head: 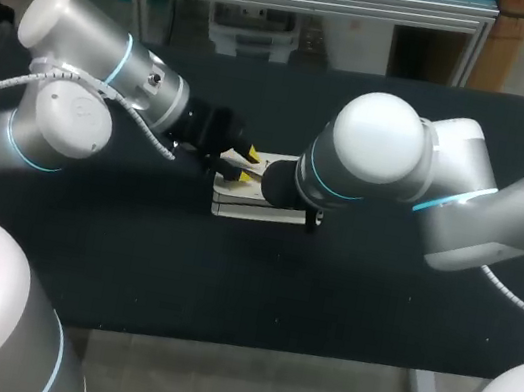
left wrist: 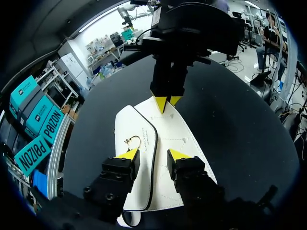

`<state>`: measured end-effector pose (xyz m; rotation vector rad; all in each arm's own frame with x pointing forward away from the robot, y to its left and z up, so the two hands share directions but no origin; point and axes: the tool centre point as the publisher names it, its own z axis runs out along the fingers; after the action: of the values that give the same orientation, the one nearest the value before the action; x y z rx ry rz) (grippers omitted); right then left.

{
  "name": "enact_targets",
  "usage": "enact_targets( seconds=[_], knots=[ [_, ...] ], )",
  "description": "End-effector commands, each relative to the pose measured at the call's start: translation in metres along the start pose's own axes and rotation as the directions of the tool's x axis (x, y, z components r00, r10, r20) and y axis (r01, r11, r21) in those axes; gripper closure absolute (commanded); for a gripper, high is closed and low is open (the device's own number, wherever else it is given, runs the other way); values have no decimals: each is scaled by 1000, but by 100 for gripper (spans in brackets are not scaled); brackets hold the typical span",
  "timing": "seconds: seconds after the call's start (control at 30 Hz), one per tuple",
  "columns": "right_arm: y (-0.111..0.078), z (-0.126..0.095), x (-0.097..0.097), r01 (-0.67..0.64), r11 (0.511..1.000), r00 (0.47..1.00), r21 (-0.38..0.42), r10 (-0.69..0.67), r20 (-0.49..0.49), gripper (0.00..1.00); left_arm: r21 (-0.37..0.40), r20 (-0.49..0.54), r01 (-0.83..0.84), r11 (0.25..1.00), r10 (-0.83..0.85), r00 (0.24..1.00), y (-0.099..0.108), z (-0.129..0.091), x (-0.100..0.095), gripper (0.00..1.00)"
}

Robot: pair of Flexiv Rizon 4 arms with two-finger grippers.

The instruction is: Pick up the bag, open it, inspect its contents, close it, and place it on the opposite side

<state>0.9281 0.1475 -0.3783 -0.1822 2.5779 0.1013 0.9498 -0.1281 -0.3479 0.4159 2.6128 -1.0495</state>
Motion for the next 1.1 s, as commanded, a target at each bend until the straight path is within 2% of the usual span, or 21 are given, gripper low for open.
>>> enact_targets(
  seconds=[0.03,0.07,0.13,0.17,0.23,0.27,0.5,0.63,0.73,0.87,1.1],
  knots=[
    [2,3,0,-1,1000,1000,4,1,1,100,32,0,37,999,-37,999,3,-14,-1,13],
    [2,2,-1,2,1000,1000,-1,-2,-1,100,35,-1,39,999,-39,999,2,-15,-2,4],
    [3,1,-2,7,1000,1000,-17,-7,-8,100,35,3,63,997,-63,998,0,-19,-3,0],
    [3,1,-2,8,1000,1000,-24,-8,-13,91,42,-2,63,997,-63,998,-1,-20,-3,0],
    [4,-2,-3,13,999,1000,-35,-14,-15,33,43,-4,81,996,-81,997,-2,-23,-4,0],
    [5,-4,-3,16,999,1000,-36,-16,-15,0,44,-7,82,996,-82,997,-3,-24,-4,0],
    [7,-19,1,35,997,999,-63,-35,-3,0,32,-17,121,992,-121,993,-8,-27,-4,0],
    [6,-40,1,37,994,999,-105,-37,0,0,31,-29,152,988,-151,988,-11,-34,-4,0],
    [4,-56,-7,31,989,999,-148,-32,-9,0,33,-34,194,980,-193,981,-14,-42,-4,0],
    [-2,-73,-21,-40,984,997,-173,28,-71,0,37,-59,312,949,-310,949,-16,-53,-7,0],
    [-10,-90,-41,-146,969,979,-200,112,-170,0,-41,-97,517,855,-519,849,-16,-67,-10,0]
  ],
)
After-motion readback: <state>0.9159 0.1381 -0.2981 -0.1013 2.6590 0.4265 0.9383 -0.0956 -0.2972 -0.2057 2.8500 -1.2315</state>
